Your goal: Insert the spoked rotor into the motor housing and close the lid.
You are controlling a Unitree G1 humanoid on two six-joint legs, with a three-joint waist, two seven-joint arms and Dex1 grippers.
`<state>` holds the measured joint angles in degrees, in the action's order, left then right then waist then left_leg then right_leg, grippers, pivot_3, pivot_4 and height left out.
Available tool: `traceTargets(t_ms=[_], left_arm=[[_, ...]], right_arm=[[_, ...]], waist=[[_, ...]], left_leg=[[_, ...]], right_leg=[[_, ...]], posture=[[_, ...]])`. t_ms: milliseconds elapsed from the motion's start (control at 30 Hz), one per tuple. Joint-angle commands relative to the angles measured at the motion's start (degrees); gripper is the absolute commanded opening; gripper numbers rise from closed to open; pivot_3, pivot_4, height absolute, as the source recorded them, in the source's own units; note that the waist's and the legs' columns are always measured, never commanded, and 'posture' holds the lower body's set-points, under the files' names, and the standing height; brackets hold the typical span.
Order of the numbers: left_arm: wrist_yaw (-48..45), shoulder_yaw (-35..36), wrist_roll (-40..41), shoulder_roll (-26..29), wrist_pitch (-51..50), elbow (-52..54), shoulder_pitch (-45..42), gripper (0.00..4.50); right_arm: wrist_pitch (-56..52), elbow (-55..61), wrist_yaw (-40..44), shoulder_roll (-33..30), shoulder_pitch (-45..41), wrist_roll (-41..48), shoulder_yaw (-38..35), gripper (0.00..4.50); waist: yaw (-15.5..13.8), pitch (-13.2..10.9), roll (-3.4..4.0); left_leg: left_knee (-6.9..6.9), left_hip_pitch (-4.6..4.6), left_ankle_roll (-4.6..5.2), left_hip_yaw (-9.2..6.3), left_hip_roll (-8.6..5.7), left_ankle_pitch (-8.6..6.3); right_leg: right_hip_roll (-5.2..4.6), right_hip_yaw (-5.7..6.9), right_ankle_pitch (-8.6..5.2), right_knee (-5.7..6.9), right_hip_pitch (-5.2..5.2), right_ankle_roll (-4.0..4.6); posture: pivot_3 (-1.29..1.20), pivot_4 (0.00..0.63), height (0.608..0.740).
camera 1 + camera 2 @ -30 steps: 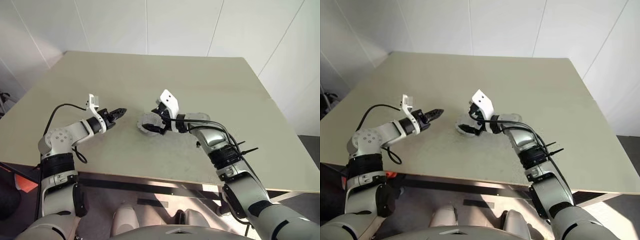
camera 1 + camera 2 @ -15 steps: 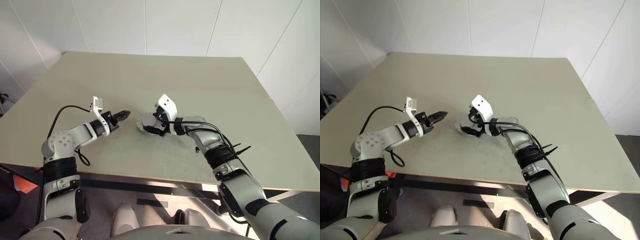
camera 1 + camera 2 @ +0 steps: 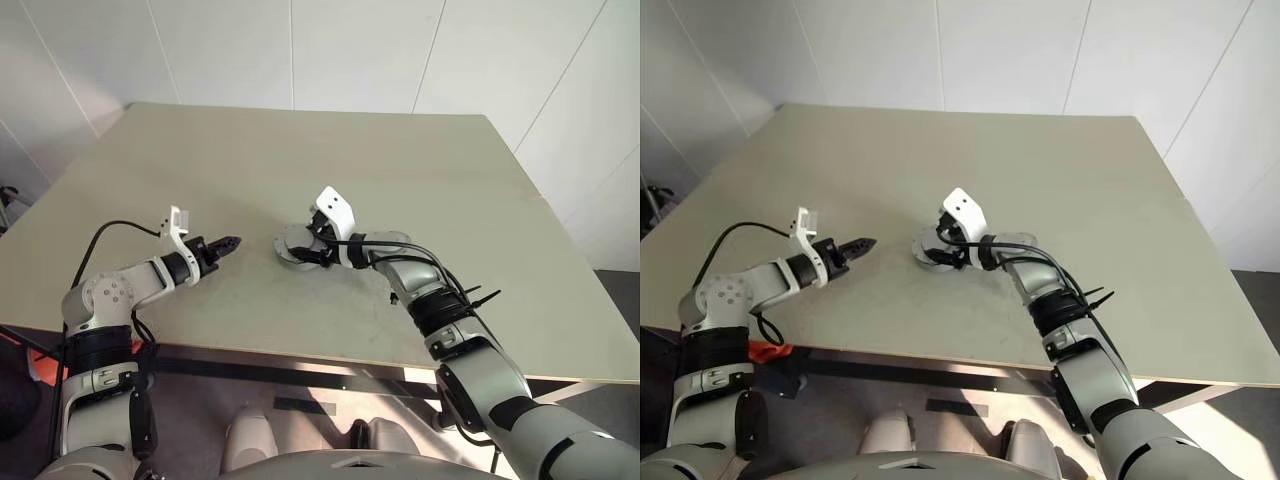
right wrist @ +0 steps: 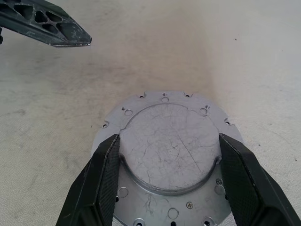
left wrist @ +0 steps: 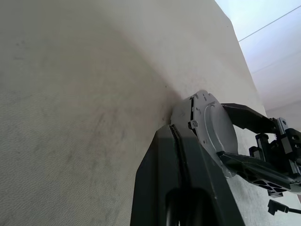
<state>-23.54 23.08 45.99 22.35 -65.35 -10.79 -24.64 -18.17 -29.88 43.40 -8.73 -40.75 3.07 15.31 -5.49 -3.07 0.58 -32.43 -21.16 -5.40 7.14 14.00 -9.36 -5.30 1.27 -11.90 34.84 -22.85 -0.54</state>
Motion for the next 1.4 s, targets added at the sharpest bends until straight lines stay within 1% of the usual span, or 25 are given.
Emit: traceTargets(t_ms=[33,267,667,967,1033,1167,1267,1400], left_arm=[[-0.7,-0.13,0.19,0.02,1.12,1.44,-0.57,0.0],[-0.59,-0.46,0.34,-0.32,1.15,1.81,-0.63,0.0],[-0.49,-0.7,0.38,-0.43,1.36,1.8,-0.97,0.0],[0.23,-0.13,0.96,-1.52,1.48,1.23,-2.3,0.0],[2.23,1.64,2.19,-3.65,1.27,-0.24,-4.24,0.0],[4.78,1.72,1.96,-8.39,1.76,-2.44,-7.23,0.0],[5.81,1.13,0.86,-11.75,3.29,-6.1,-9.21,0.0],[6.34,-0.2,-1.19,-14.09,4.49,-12.38,-11.46,0.0]], right_arm=[[0.78,-0.26,-0.71,0.04,-1.82,-0.61,-0.82,3.09],[0.09,-2.58,-1.13,-0.43,-1.77,-2.0,-0.32,3.09],[1.18,-2.46,1.33,-2.47,-0.02,-2.84,1.41,3.09],[1.92,-4.2,0.81,-2.1,-0.29,-3.21,1.47,3.09],[2.09,-4.69,0.63,-2.02,-0.52,-3.27,1.39,3.09],[2.41,-5.06,0.52,-1.82,-0.8,-3.47,1.58,3.09],[2.35,-4.62,0.46,-1.69,-0.64,-3.49,1.76,3.09],[2.38,-4.07,0.33,-1.68,-0.38,-3.56,1.81,3.09]], waist=[[0.0,0.0,0.0],[0.0,0.0,-0.01],[-0.09,0.01,-0.01],[-0.15,0.02,-0.02],[-0.18,0.02,-0.03],[-0.15,0.02,-0.03],[-0.1,0.02,-0.03],[-0.05,0.03,-0.04]], left_leg=[[0.0,0.0,0.0,0.0,0.0,0.0],[-0.06,0.04,0.0,0.0,0.0,0.0],[-0.12,0.08,0.02,-0.01,-0.01,-0.01],[-0.13,0.08,0.04,-0.01,-0.01,-0.02],[-0.17,0.09,0.04,-0.01,-0.01,-0.02],[-0.28,0.18,0.21,-0.03,-0.03,-0.12],[-0.3,0.28,0.25,-0.02,-0.03,-0.14],[-0.29,0.26,0.24,-0.03,-0.03,-0.13]], right_leg=[[0.0,0.0,0.0,0.0,0.0,0.0],[-0.01,-0.02,0.0,0.07,0.04,0.0],[-0.03,0.0,0.0,0.09,0.14,0.0],[-0.05,0.0,0.0,0.08,0.17,0.0],[-0.05,0.0,0.0,0.08,0.21,0.0],[-0.09,0.0,0.0,0.11,0.36,0.0],[-0.1,0.0,0.0,0.09,0.45,0.0],[-0.09,0.0,0.0,0.08,0.44,0.0]], posture=[[0.0,0.0,0.74],[0.0,0.0,0.74],[0.0,0.0,0.74],[0.0,0.0,0.74],[0.0,0.0,0.74],[0.0,0.0,0.74],[0.0,0.0,0.74],[0.0,0.0,0.74]])
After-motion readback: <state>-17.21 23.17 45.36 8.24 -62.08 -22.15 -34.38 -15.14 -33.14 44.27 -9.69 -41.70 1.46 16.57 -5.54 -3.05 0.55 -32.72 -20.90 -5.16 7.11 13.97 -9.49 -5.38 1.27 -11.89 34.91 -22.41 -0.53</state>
